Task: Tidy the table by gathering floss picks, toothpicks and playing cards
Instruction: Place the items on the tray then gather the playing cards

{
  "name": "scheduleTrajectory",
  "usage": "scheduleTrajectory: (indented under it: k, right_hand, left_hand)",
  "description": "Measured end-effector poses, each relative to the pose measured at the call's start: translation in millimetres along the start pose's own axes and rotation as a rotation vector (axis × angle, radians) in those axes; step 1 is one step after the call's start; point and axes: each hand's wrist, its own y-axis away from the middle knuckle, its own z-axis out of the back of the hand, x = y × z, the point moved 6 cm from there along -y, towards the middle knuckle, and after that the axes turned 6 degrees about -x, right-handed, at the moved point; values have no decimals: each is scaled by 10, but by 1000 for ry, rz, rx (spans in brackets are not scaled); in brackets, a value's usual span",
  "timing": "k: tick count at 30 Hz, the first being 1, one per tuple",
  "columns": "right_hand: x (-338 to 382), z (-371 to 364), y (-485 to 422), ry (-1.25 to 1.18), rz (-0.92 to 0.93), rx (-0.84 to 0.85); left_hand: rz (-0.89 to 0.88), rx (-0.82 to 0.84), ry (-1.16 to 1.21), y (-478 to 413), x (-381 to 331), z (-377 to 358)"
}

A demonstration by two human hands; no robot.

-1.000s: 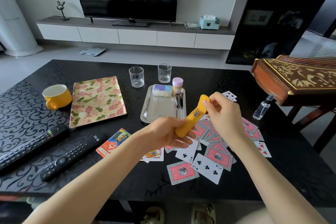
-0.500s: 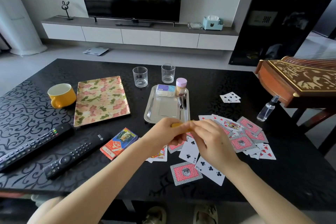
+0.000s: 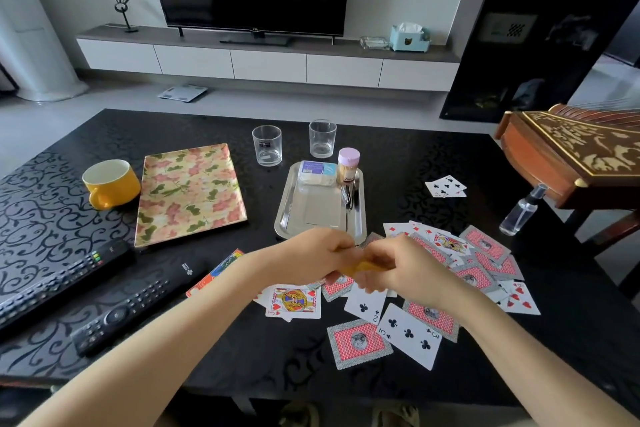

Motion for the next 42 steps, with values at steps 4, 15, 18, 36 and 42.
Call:
scheduleTrajectory:
  k: [4,15,18,36,42]
  right_hand:
    - [58,-14,-77,-86,-8,-38]
    - [-585,58,-850,-247,-328,-510]
    - [-778,-69,-1277,-205,-359,-559]
    - [-974,-261,-2058,692,-311,-589]
    - [-1000,-250,-2069,650,-274,-604]
  left_hand:
    - [-10,26,94,-105,56,106]
    - [309,-565,217,-772,1014,644]
    - [422,-577,223,-920,1348,543]
    - [287,-511,-163,-1732,1453,175]
    - [276,-496,-178,-1787,1459,181]
